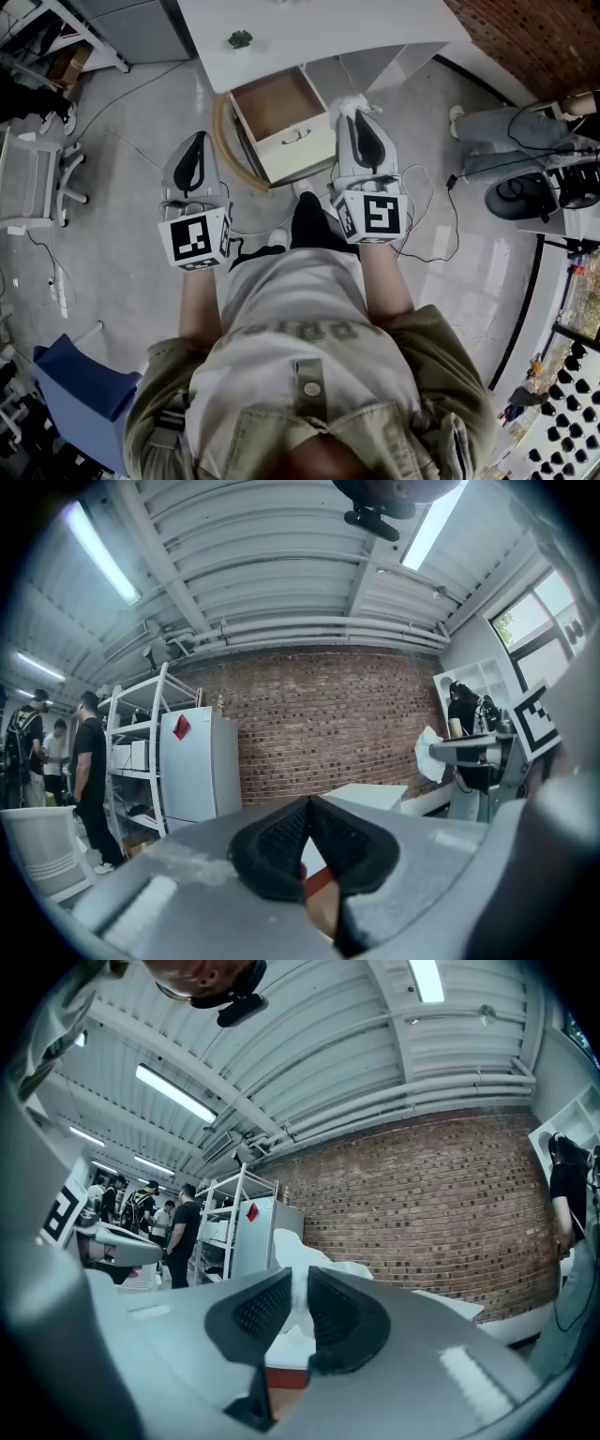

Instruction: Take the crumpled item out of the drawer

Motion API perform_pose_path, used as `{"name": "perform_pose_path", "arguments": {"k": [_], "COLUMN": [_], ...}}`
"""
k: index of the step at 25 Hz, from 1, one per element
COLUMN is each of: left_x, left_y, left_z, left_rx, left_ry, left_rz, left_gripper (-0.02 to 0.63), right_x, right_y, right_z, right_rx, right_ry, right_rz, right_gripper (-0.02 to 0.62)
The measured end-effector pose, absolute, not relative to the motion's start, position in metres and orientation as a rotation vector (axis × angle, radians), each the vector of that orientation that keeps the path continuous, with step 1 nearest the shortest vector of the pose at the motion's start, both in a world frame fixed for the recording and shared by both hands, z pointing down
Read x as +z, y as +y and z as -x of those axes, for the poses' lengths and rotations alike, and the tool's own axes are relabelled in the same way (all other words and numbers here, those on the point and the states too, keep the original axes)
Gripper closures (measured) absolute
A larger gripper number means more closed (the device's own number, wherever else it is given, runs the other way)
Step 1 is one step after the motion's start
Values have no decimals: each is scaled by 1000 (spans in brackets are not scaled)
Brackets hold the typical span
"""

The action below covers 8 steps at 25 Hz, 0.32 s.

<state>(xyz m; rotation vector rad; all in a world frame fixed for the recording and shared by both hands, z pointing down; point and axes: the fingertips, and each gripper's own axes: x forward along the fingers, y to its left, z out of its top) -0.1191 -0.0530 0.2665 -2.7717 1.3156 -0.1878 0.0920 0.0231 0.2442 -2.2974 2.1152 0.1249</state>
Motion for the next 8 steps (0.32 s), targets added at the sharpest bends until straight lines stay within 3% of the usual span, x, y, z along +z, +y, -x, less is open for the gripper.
{"name": "perform_pose_path", "arguments": {"k": [8], "left_x": [273], "left_y": [-66], "left_z": [116], "left_rx": [-194], "left_ry": [1335], "left_rz": [2776], "left_gripper": [598], "right_x": [247], "right_y": [12], "right_z": [-99], "right_rx": [120], "right_ry": [2134], "right_rz": [2294], "right_gripper": [545]}}
